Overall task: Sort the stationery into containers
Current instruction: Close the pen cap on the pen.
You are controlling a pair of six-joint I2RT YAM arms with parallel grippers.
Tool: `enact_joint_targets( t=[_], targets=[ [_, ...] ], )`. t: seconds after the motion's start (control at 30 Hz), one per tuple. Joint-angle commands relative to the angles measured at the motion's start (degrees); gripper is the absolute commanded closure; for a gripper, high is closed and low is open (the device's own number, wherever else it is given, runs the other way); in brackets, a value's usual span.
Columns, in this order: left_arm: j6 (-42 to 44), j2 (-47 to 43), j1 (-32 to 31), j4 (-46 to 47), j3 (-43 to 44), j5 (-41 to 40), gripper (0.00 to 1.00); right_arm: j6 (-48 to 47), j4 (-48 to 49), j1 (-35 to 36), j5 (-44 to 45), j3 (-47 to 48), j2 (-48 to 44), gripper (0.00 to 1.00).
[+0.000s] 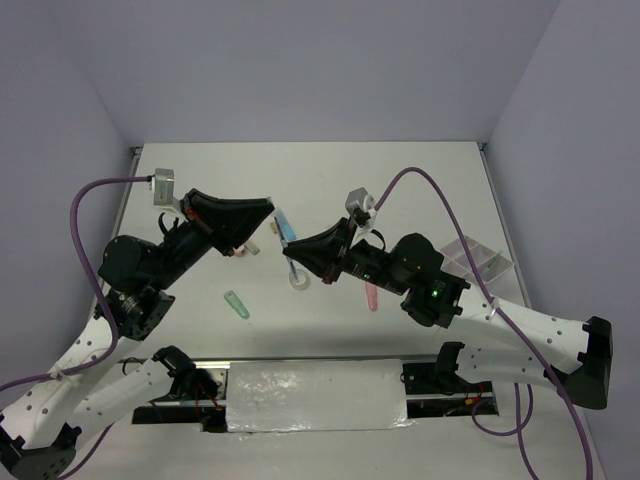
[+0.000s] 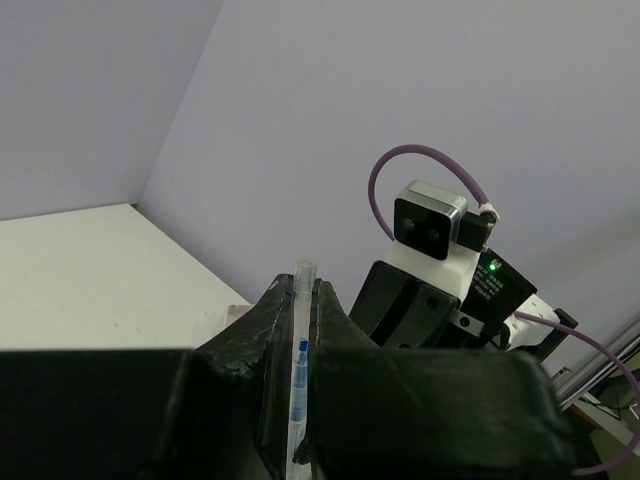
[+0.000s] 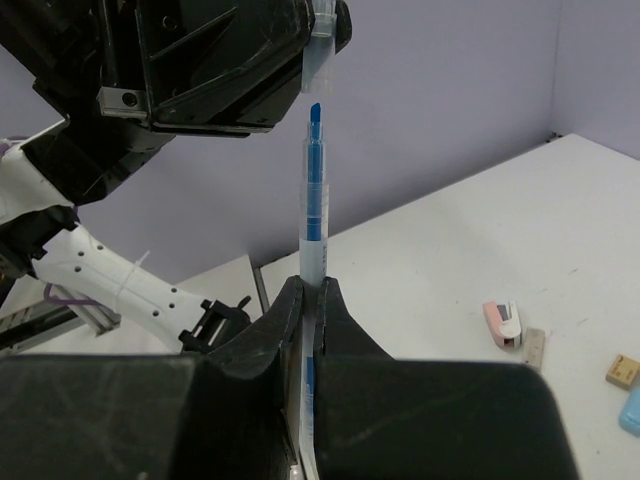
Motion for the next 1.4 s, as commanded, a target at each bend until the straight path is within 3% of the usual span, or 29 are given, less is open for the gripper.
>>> enact_joint_targets(
  t=[0.0, 0.77, 0.93, 1.0, 1.13, 1.3, 1.37],
  targets=[
    [-0.2, -0.1, -0.2, 3.4, 0.3, 1.3, 1.0, -1.0, 1.0, 0.4, 1.7, 3.0, -0.3, 1.0],
    [0.4, 2.3, -0.2, 0.8, 0.7, 3.6, 1.0, -4.8, 0.5, 0.4, 2.7, 7.7, 1.2, 1.0],
    [0.7, 3.6, -0.1, 0.9, 0.5, 5.8, 0.88, -9.5, -0.7, 0.2, 6.0, 11.0, 1.7, 1.0],
    [1.1, 3.9, -0.2, 0.6, 0.7, 6.1, 0.77, -10.4, -1.2, 0.3, 6.0, 12.3, 2.0, 1.0],
    [2.4, 3.9, -0.2, -1.3, 1.7, 5.8, 0.42, -11.7, -0.8, 0.4, 2.4, 11.4, 2.7, 1.0],
    [3.5, 4.0, -0.1, -3.0, 2.9, 4.4, 0.39, -11.2, -1.2, 0.4, 2.6, 10.4, 3.2, 1.0],
    [3.5, 4.3, -0.1, -2.7, 3.2, 4.4, 0.43, -11.0, -1.5, 0.4, 1.8, 10.8, 3.3, 1.0]
  ],
)
